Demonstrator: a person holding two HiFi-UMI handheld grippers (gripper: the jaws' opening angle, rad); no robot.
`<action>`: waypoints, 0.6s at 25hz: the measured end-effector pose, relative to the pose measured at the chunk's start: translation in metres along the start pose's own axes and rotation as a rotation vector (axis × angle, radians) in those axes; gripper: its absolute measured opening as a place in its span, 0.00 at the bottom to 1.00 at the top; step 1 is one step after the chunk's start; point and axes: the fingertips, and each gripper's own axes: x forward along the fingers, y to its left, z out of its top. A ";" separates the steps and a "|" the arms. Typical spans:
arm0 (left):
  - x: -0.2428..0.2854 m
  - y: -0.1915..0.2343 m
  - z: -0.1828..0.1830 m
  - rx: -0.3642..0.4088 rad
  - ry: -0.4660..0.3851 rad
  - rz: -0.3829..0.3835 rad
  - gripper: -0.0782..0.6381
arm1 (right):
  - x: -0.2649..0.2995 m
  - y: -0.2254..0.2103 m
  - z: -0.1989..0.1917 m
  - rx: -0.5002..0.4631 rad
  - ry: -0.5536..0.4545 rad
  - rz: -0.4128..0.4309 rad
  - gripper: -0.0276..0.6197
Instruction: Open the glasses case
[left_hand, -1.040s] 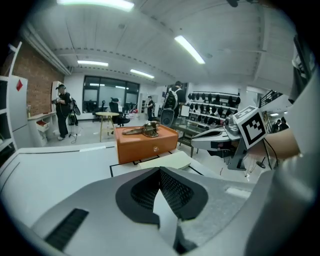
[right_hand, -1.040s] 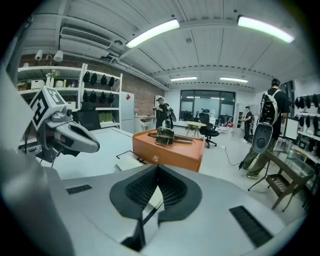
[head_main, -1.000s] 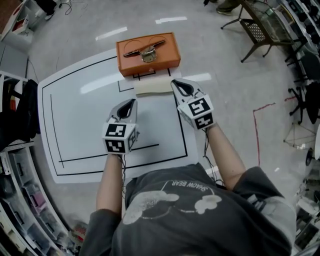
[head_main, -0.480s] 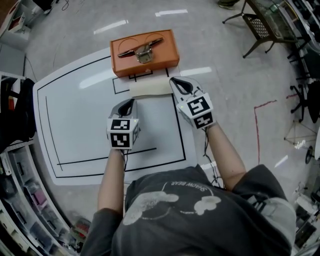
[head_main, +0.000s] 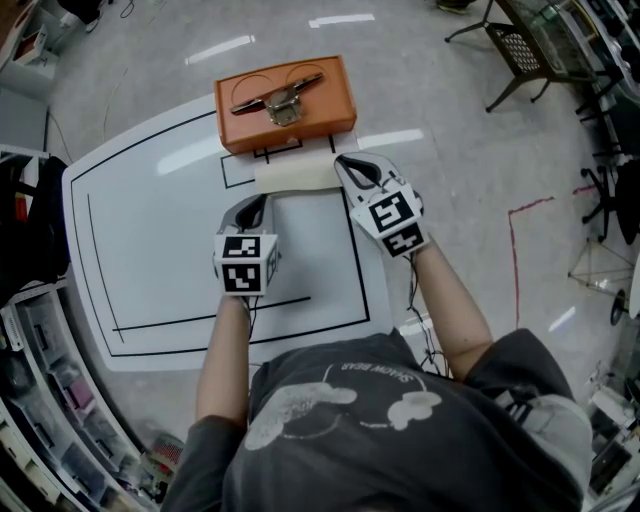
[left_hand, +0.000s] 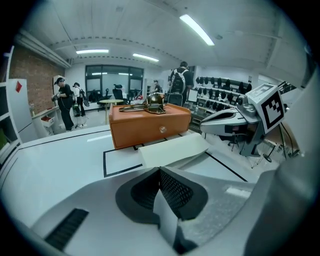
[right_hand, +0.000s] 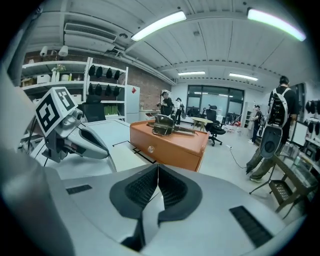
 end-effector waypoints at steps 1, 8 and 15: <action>0.001 0.000 -0.001 0.003 0.002 0.000 0.11 | 0.000 0.000 0.000 -0.011 0.003 0.002 0.05; 0.003 0.001 -0.004 -0.006 0.011 0.005 0.11 | 0.005 0.016 0.000 -0.147 0.024 0.114 0.34; 0.002 0.001 -0.003 -0.009 0.005 0.012 0.11 | 0.017 0.037 -0.016 -0.409 0.088 0.217 0.54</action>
